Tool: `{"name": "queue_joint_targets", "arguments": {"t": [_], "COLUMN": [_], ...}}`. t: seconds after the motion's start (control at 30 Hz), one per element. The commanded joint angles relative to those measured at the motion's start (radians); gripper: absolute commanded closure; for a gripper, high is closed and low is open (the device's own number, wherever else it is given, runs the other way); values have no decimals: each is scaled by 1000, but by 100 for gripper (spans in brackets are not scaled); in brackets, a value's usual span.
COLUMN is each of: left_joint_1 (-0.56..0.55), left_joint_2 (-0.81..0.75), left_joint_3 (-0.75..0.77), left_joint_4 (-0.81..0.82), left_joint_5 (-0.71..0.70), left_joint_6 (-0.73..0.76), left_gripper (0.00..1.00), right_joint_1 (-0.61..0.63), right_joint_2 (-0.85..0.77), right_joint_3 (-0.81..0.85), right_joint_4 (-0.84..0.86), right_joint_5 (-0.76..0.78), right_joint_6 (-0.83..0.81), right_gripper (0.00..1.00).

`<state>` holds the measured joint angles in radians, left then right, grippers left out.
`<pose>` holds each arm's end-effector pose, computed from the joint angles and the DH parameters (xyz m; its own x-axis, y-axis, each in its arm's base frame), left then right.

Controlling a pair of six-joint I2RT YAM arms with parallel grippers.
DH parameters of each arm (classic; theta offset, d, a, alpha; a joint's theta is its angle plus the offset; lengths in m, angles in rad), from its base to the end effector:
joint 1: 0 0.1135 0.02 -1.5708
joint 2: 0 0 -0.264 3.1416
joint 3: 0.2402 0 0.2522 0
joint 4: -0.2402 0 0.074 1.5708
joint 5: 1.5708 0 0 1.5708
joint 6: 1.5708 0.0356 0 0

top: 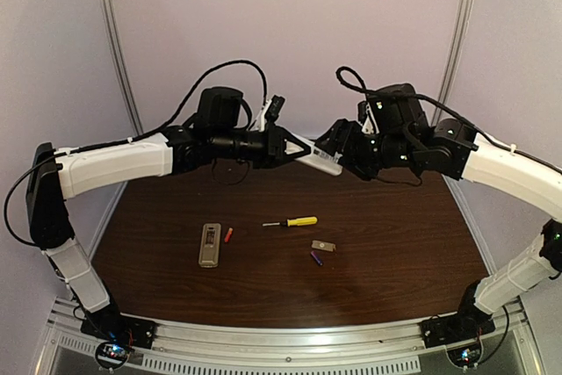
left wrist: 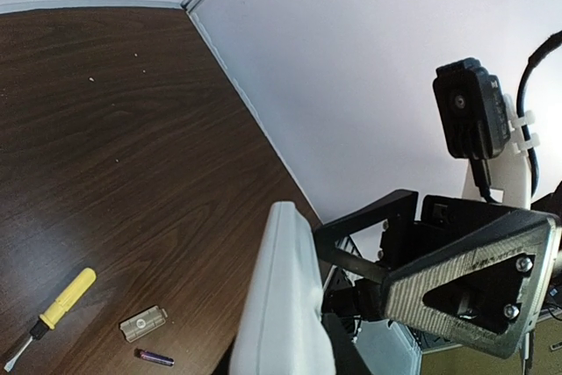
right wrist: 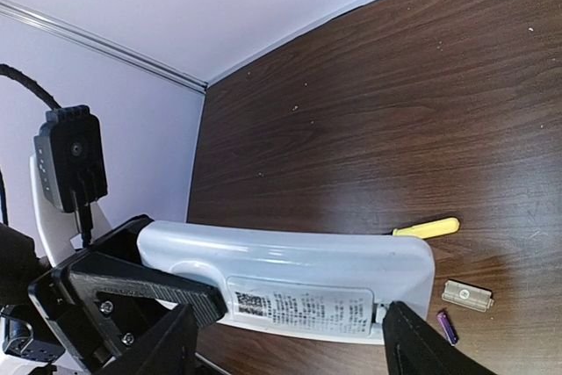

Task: Unload the batteries from the remote control
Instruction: Remove the battery cover from the remote control.

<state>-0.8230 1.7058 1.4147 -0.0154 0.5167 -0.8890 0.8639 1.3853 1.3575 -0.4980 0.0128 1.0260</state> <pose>0.2642 -0.3107 0.3306 -0.8729 -0.0515 -0.4851 0.4443 0.3267 -0.8342 0.2034 0.2374 0.3711 -0.8130 0.3648 -0.4537 -0.1115 0.6673 0.7364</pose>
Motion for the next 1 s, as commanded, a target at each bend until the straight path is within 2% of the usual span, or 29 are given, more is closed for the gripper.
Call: {"name": "queue_joint_targets", "arguments": {"t": [0.0,0.47,0.97], "left_joint_1": [-19,-28,-31], "left_joint_2": [-14,-55,-65], "left_joint_3": [29,-37,-51], "left_joint_4": [91,191,232], "left_joint_5": [17,33,54], "left_joint_6": [17,4,10], "left_gripper": [100,100,100], "right_joint_1": [-5,-4,-4], "right_joint_2": [27,32,54], "right_joint_3": [20,-26,-51], "right_joint_4": [-51,-4,101], "right_joint_5": [20,-9,-107], "right_joint_6": [17,25,-21], "right_gripper": [26,26,26]}}
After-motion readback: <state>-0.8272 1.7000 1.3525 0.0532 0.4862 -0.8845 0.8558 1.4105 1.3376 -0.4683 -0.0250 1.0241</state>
